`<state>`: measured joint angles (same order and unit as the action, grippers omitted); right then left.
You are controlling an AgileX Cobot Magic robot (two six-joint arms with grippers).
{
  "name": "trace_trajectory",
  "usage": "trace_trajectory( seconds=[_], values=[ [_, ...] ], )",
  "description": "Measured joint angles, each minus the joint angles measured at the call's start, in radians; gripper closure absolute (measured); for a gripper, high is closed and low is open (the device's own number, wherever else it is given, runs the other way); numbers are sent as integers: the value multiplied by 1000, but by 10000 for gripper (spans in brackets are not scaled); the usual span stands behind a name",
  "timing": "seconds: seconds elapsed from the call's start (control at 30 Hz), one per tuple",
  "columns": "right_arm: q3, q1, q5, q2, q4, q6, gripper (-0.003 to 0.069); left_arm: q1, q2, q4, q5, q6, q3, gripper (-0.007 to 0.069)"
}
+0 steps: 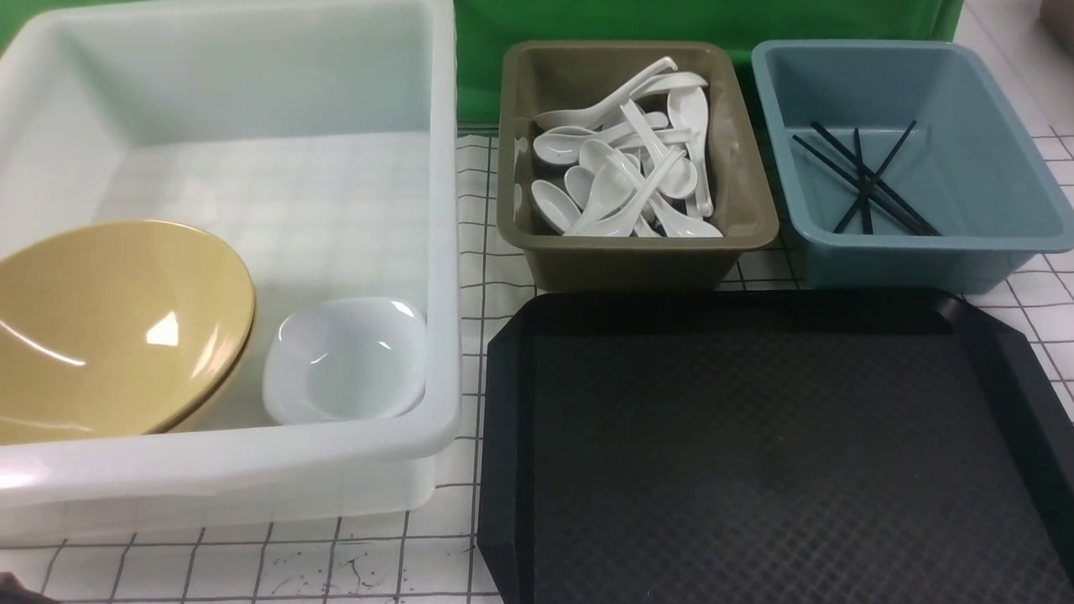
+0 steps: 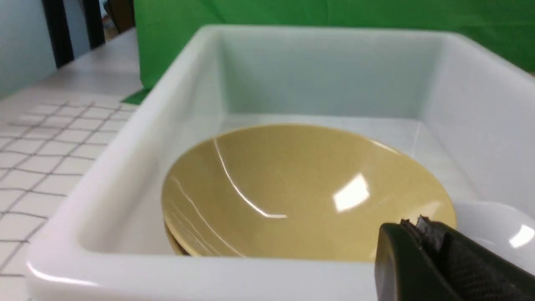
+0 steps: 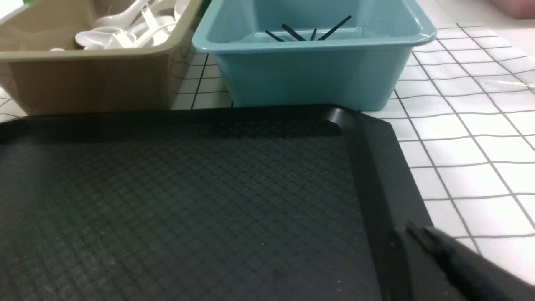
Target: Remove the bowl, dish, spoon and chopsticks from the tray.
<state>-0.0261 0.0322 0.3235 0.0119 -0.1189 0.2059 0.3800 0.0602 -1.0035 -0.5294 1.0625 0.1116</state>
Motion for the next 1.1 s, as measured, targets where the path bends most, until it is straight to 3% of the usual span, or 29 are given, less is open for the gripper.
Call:
trace_trajectory(
  seconds=[0.13,0.23,0.3,0.4,0.73,0.87,0.93,0.97,1.03,1.07,1.1],
  values=[
    [1,0,0,0,0,0,608,-15,0,97,37,-46,-10,630],
    [1,0,0,0,0,0,606,-86,-1,222,69,-156,-10,630],
    [1,0,0,0,0,0,602,-172,-3,288,109,-291,-12,630],
    [1,0,0,0,0,0,600,-239,-7,308,142,-346,-13,630],
    [1,0,0,0,0,0,587,-541,-73,283,222,-218,-63,630],
    [1,0,0,0,0,0,583,-564,-73,119,333,-99,-108,630],
    [1,0,0,0,0,0,581,-564,-73,-179,440,197,-130,630],
    [1,0,0,0,0,0,581,-563,-73,-202,447,222,-131,630],
    [1,0,0,0,1,0,580,-563,-73,-388,500,435,-135,630],
    [1,0,0,0,1,0,579,-563,-73,-544,542,624,-137,630],
    [1,0,0,0,1,0,578,-563,-73,-615,568,739,-138,630]
  ],
)
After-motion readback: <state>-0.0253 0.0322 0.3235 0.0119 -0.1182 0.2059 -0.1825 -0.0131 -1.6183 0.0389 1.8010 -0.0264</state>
